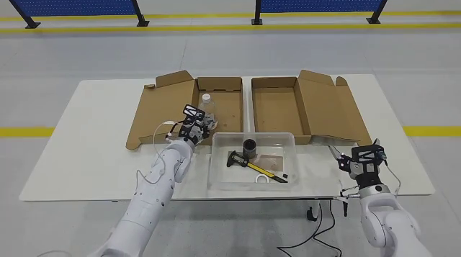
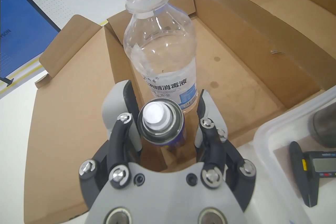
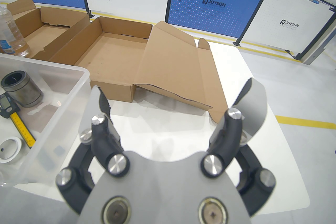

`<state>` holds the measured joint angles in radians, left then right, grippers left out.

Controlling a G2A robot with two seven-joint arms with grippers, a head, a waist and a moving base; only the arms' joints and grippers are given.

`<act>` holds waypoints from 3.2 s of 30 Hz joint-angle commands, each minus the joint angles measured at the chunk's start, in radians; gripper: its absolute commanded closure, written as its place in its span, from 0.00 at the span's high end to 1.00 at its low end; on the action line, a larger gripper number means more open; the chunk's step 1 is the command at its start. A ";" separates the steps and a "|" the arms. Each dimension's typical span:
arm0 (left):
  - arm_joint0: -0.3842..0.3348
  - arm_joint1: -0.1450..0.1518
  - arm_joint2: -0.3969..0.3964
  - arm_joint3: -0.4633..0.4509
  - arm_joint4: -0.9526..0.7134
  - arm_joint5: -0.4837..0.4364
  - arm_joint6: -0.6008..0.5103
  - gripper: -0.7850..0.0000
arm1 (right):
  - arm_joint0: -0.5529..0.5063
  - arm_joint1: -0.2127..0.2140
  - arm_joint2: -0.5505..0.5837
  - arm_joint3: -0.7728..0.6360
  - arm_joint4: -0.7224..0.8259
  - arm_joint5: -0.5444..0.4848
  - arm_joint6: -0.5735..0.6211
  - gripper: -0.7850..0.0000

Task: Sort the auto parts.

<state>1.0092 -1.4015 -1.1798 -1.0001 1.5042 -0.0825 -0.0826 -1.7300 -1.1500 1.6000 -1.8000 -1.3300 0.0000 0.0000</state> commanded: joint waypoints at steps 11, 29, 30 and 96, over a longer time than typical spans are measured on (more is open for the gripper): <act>0.011 0.007 -0.020 -0.054 -0.002 -0.003 0.012 0.93 | 0.000 0.000 0.000 0.000 0.000 0.000 0.000 1.00; 0.260 0.059 -0.238 -0.528 -0.011 0.004 -0.061 1.00 | 0.000 0.000 0.000 0.000 0.000 0.000 0.000 1.00; 0.278 0.062 -0.252 -0.554 -0.002 0.003 -0.063 1.00 | 0.000 0.000 0.000 0.000 0.000 0.000 0.000 1.00; 0.596 0.111 -0.540 -0.830 0.056 -0.096 -0.071 1.00 | 0.381 -0.085 -0.458 -0.168 0.282 0.330 0.752 1.00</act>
<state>1.6053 -1.2903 -1.7200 -1.8299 1.5599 -0.1786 -0.1534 -1.3509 -1.2332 1.1500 -1.9759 -1.0458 0.3225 0.7467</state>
